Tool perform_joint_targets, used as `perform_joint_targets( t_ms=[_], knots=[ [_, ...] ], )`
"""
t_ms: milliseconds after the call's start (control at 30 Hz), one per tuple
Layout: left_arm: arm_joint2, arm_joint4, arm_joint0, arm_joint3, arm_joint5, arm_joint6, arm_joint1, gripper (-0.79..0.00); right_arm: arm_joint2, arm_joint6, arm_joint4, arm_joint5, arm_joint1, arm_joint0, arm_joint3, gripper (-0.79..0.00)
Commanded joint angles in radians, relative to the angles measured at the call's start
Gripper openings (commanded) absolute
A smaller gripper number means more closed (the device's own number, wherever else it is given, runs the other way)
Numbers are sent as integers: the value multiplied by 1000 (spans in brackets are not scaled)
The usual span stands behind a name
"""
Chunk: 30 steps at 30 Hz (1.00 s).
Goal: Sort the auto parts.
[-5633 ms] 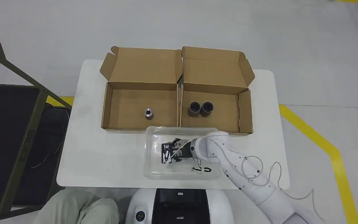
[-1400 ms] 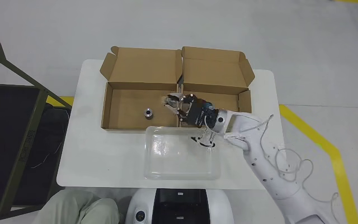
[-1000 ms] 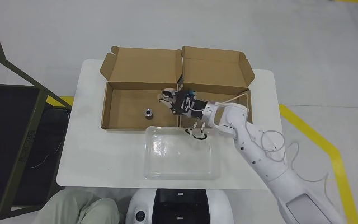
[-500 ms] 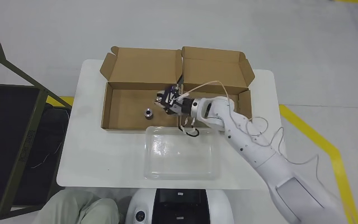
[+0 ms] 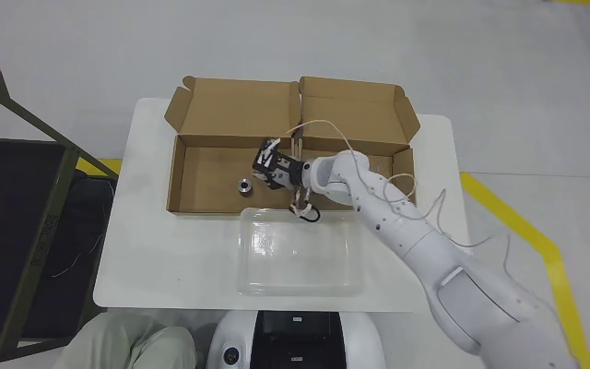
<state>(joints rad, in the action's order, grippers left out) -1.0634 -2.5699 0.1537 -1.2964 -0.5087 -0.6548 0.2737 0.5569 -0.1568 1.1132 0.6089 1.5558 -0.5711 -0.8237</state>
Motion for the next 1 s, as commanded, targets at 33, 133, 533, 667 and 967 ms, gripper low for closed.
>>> perform_joint_targets(
  t_ms=[33, 133, 533, 667, 967],
  knots=[
    [0, 0, 0, 0, 0, 0, 0, 0, -18, 4, -3, 0, 24, 20, 53, -785],
    [0, 0, 0, 0, 0, 0, 0, 0, -32, 7, -4, -1, 45, 37, 100, -785],
    [0, 0, 0, 0, 0, 0, 0, 0, -70, 13, 1, 1, 119, 82, 254, -785],
    [0, 0, 0, 0, 0, 0, 0, 0, -79, 7, 10, 3, 139, 93, 286, -690],
    [0, 0, 0, 0, 0, 0, 0, 0, -87, 16, 27, 3, 172, 109, 344, -548]
  ],
)
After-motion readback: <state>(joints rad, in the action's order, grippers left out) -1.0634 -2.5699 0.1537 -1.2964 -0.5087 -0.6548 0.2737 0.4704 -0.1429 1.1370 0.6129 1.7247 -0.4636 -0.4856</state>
